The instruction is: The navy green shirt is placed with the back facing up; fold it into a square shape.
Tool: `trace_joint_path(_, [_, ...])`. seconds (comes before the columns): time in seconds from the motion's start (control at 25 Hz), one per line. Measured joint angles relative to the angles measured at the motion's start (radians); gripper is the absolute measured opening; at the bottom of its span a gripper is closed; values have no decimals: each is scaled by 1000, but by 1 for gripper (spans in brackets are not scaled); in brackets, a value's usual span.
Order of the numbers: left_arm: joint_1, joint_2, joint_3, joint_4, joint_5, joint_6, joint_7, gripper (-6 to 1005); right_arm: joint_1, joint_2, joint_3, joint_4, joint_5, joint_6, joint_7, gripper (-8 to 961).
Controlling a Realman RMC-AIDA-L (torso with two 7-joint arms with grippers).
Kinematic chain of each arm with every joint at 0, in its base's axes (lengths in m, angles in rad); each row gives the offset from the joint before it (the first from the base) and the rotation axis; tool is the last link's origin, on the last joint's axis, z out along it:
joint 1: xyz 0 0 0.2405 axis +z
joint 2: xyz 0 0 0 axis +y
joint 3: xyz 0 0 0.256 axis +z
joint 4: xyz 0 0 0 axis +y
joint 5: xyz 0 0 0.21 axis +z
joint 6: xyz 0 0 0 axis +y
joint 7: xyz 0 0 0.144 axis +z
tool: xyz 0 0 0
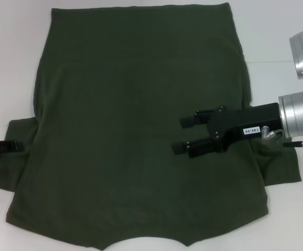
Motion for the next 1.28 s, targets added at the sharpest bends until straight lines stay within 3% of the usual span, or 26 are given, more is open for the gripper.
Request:
trace_joint_path(0.4, [1,-1,8,-2,2,-9,0,546,1,1,0,0,0,0,1,916])
trace_joint_path(1.04, [0,-3,25,-8,4,-26,5,400,4,1,0,0,0,0,1,917])
trace_joint_path(1.24, [-4,-1,27,-11,15,-26,5,328,7,3,0,0,0,0,1,917])
trace_joint_path(1.28, [-4,-1,26,-11,16,-27,5,259,7,3,0,0,0,0,1,917])
